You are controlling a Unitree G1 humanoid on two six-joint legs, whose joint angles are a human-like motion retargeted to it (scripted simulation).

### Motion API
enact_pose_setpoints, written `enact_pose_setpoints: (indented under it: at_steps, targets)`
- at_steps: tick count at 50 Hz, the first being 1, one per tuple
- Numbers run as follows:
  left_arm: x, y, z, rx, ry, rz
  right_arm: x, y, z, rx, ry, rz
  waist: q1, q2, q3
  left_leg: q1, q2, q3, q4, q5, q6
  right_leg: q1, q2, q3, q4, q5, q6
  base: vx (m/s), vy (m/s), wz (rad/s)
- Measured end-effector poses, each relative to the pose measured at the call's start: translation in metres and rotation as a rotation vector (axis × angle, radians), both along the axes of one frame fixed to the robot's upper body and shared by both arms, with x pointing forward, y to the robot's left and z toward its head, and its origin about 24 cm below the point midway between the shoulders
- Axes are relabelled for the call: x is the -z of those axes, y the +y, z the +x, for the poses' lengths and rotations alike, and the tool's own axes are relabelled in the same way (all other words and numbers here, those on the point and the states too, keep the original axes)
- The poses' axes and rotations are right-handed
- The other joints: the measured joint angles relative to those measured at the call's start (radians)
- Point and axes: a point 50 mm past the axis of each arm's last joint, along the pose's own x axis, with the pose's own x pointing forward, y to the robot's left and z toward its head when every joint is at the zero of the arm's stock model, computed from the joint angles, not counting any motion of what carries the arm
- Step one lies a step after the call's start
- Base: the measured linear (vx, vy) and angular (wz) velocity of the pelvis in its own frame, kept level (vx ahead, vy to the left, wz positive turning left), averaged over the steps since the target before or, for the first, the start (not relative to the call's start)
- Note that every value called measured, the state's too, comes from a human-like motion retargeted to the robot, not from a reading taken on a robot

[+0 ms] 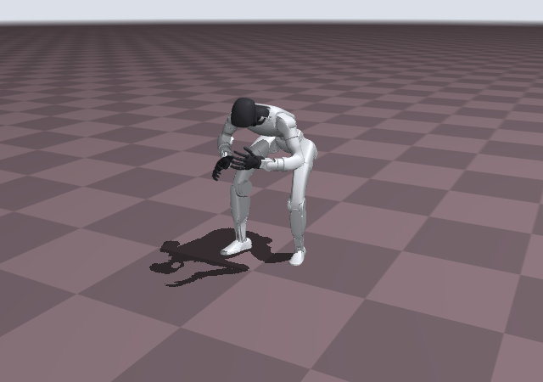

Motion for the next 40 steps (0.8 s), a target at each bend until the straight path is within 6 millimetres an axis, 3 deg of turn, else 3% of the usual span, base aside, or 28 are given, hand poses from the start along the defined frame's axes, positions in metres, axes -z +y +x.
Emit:
enact_pose_setpoints:
  at_steps: [5,9,14,17,20,25,29,35,40]
  targets:
    - [-0.019,-0.002,-0.011,0.019,-0.082,0.002,-0.029,0.007,-0.008,0.006,-0.133,0.016,-0.119,-0.006,0.000,-0.033,-0.111,0.048,0.032,-0.048,0.009,0.000,-0.036,0.069,-0.460,0.068,0.113,0.51,-0.02,1.49]
    - [0.003,0.007,0.021,-0.046,0.055,-0.022,-0.035,0.017,-0.010,0.006,-0.176,-0.002,-0.165,0.033,0.000,0.007,-0.150,0.045,0.045,-0.080,0.023,0.064,-0.073,0.061,-0.515,0.192,0.180,0.52,-0.18,1.07]
    - [0.063,0.040,0.064,-0.169,0.337,-0.072,-0.040,0.027,-0.018,-0.032,-0.226,-0.011,-0.138,0.070,0.000,0.036,-0.105,0.023,0.125,-0.087,0.043,0.078,-0.059,0.041,-0.411,0.209,0.197,0.50,-0.25,-0.12]
    - [0.111,0.070,0.079,-0.303,0.525,-0.116,-0.041,0.026,-0.026,-0.069,-0.252,-0.005,-0.112,0.098,0.000,0.006,-0.069,-0.019,0.261,-0.011,0.035,0.080,-0.043,0.046,-0.305,0.162,0.182,0.51,-0.24,-0.30]
    - [0.157,0.100,0.082,-0.438,0.698,-0.149,-0.041,0.029,-0.031,-0.126,-0.254,-0.014,-0.096,0.102,0.000,-0.053,-0.043,-0.056,0.400,0.103,0.009,0.085,-0.031,0.054,-0.208,0.098,0.145,0.49,-0.21,-0.20]
    - [0.205,0.132,0.070,-0.460,0.881,-0.253,-0.049,0.031,-0.038,-0.131,-0.296,-0.033,-0.085,0.096,0.000,-0.132,0.026,0.029,0.396,0.055,0.062,0.102,-0.040,0.050,-0.093,-0.008,0.072,0.43,-0.16,0.14]
    - [0.217,0.137,0.064,-0.380,0.914,-0.321,-0.057,0.036,-0.039,-0.092,-0.326,-0.067,-0.064,0.064,0.000,-0.158,0.012,0.129,0.097,0.070,0.051,0.112,-0.036,0.050,-0.071,-0.052,0.026,0.37,-0.10,0.03]
    - [0.218,0.140,0.058,-0.312,0.905,-0.393,-0.060,0.043,-0.037,-0.079,-0.337,-0.033,0.011,-0.026,0.000,-0.046,-0.047,0.173,-0.518,0.137,-0.027,0.119,0.021,0.078,0.011,-0.136,0.025,0.42,-0.01,-0.86]
    - [0.202,0.127,0.062,-0.265,0.848,-0.372,-0.054,0.047,-0.035,-0.135,-0.292,-0.018,0.033,-0.081,0.000,-0.024,-0.056,0.105,-0.528,0.216,-0.049,0.130,0.032,0.079,0.115,-0.226,-0.021,0.44,0.11,-0.62]
